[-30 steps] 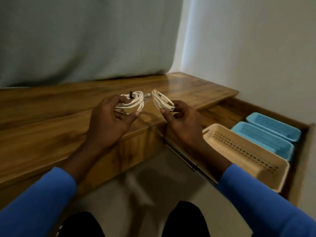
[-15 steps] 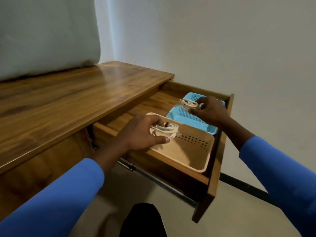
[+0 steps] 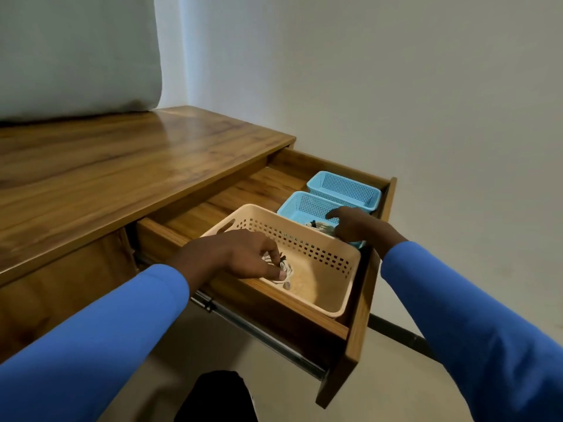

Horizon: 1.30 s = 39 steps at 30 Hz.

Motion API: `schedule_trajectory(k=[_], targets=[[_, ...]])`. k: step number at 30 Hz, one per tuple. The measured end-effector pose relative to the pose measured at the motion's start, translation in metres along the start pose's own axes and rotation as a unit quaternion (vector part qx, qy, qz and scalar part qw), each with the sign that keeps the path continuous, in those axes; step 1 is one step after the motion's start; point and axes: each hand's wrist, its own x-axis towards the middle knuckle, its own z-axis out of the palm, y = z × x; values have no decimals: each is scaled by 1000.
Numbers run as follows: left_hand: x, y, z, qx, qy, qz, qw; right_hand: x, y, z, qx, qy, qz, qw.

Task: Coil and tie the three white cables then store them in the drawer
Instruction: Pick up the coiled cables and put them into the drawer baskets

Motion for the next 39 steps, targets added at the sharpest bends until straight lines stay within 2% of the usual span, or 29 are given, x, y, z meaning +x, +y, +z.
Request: schedule_trajectory(k=[4,8,13,17,22,25,29,33,36,39], targets=[[-15,0,0,26,92,23,995,-25,-28,-1,41,124,-56,990],[-60,-14,-9,21,207,53,977,-58,-88,-6,77,197,-183,960],[-148,-58,-25,-51,337,38,939,-86,-186,-7,134,191,-317,919],[-239,-97,-32,-65,437,-44,896,-107,-279,0,166,162,-411,882],[-355,-152,-31,-39,585,-204,784,-141,-404,18,220,97,-520,820],[-415,-195,-31,14,605,-320,729,-158,-471,34,211,51,-554,804],[-487,-253,-33,22,574,-474,668,-165,-531,58,218,-22,-546,808],[-539,-299,-42,30,533,-597,598,-163,-555,79,188,15,-554,811],[-566,-337,-44,36,515,-631,578,-163,-554,79,182,32,-559,809],[-586,-373,-39,16,513,-625,588,-161,-555,80,188,27,-555,810]])
